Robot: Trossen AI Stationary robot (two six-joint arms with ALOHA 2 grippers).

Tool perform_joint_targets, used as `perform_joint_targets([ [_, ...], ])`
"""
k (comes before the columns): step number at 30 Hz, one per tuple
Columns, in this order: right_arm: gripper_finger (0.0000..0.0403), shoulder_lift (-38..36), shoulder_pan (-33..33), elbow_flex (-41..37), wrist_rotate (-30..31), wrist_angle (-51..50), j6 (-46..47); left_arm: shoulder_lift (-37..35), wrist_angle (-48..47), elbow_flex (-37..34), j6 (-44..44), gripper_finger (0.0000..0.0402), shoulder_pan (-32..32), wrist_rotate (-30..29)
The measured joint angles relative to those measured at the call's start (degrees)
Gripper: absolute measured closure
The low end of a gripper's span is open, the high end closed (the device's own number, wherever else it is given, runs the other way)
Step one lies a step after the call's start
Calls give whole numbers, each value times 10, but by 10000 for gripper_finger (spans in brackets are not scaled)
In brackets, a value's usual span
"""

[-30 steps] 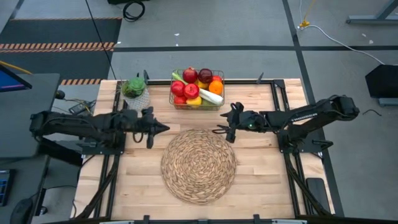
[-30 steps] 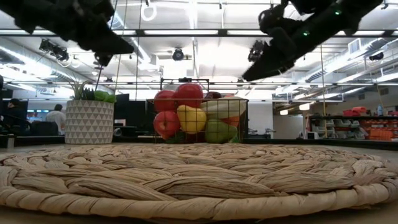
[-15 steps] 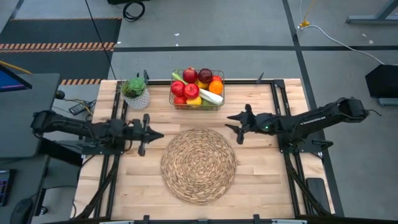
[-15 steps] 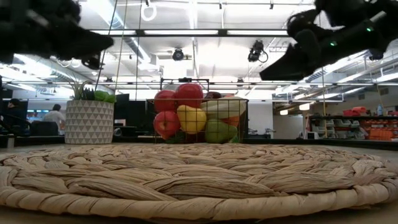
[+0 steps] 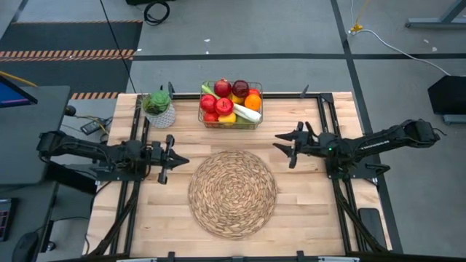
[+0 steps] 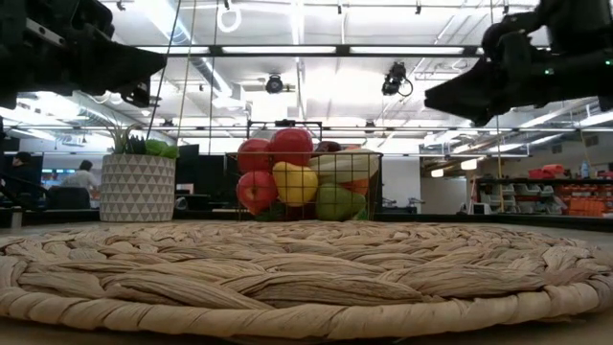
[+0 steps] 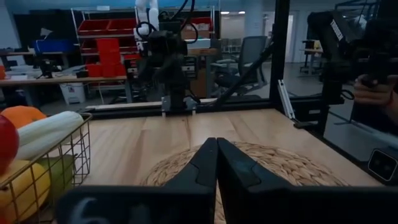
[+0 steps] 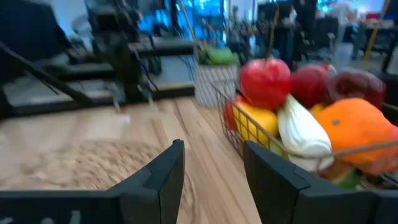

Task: Build produce basket
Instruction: Return to Home Position

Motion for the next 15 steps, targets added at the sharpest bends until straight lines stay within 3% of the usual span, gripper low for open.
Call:
perform_joint_targets([
  [15,234,-54,0,-39,-47,29,35,0,1,0,-15,393,0,-9],
])
